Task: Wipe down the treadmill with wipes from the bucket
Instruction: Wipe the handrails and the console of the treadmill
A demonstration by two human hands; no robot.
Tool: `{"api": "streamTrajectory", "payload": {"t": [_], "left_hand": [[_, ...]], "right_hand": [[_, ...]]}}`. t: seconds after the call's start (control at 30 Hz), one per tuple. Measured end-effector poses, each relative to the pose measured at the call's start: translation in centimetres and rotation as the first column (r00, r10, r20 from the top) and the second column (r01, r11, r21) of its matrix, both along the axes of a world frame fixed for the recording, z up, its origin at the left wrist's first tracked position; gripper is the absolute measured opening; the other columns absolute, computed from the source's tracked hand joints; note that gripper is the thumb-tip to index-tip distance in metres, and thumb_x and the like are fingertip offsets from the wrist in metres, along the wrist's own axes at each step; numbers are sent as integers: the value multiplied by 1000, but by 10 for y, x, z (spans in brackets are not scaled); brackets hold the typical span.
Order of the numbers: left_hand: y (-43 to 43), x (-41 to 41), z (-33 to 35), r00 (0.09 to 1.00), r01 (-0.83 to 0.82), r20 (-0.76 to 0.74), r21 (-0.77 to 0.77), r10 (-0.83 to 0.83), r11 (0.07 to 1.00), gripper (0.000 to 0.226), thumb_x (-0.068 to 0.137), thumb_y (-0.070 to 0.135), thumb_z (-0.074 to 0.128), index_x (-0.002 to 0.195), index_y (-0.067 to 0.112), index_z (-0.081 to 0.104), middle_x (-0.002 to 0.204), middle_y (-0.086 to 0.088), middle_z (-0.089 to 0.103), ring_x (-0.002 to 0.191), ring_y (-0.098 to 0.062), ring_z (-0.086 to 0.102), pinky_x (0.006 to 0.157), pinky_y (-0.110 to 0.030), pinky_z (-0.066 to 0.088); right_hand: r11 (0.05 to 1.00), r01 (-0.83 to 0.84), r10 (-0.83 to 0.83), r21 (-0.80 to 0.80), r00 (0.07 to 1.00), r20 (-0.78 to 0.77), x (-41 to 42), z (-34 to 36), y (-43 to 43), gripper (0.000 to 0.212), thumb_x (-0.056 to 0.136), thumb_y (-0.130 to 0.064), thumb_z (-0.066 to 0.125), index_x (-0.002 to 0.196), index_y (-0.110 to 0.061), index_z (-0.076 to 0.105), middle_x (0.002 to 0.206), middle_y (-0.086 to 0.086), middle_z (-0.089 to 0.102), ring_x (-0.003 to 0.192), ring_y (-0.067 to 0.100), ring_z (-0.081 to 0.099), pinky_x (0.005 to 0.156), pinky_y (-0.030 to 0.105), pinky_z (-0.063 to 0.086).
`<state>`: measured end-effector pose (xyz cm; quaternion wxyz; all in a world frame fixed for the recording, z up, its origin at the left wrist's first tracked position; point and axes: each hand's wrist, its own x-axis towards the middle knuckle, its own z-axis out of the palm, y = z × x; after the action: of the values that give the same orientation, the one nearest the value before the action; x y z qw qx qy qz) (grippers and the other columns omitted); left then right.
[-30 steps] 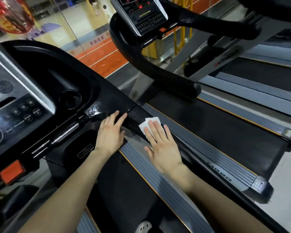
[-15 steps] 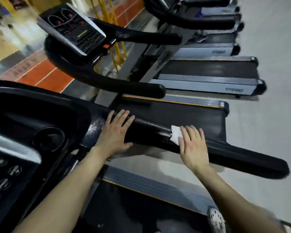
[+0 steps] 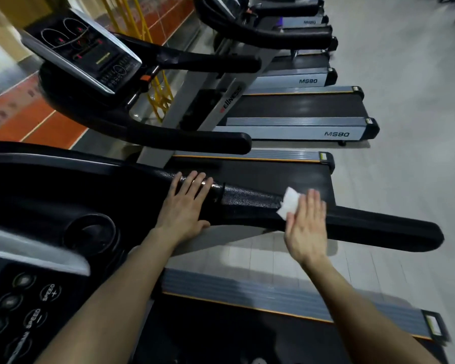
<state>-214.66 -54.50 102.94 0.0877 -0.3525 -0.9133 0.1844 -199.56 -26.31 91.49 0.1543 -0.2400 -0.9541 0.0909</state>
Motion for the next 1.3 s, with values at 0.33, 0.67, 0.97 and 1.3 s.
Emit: {"api": "streamTrajectory", "payload": {"t": [0.33, 0.67, 0.97, 1.3], "left_hand": [[-3, -4, -6, 998, 41, -49, -7, -41, 999, 121, 84, 78, 63, 172, 16, 7, 178, -10, 15, 166, -28, 6, 132, -59, 1], [2, -1, -9, 998, 17, -68, -48, -20, 999, 124, 85, 79, 58, 171, 15, -4, 179, -10, 6, 166, -30, -2, 130, -61, -2], [3, -2, -10, 996, 11, -82, -60, -16, 998, 123, 85, 80, 57, 171, 15, -2, 178, -11, 6, 166, -30, -1, 130, -61, -4], [8, 1, -7, 999, -25, -45, -84, 22, 996, 124, 84, 76, 62, 171, 15, -2, 178, -13, 6, 165, -33, -1, 129, -64, -5]], "right_hand": [[932, -361, 361, 21, 924, -123, -69, 30, -118, 64, 115, -34, 33, 170, -10, 11, 178, 11, 6, 165, 26, -1, 133, 52, 10], [986, -168, 169, 21, 982, -84, -28, -3, -81, 71, 114, -34, 36, 169, -6, 2, 177, 15, -9, 164, 31, -8, 132, 57, 8], [999, 2, -3, 52, 1000, 29, 19, -14, 22, 65, 114, -43, 22, 168, -7, 18, 178, 12, 9, 165, 25, 1, 131, 56, 9], [968, -245, 235, -62, 962, -140, -94, 51, -93, 46, 114, -38, 29, 138, -12, 58, 123, 7, 66, 114, 30, 57, 112, 44, 37]]}}
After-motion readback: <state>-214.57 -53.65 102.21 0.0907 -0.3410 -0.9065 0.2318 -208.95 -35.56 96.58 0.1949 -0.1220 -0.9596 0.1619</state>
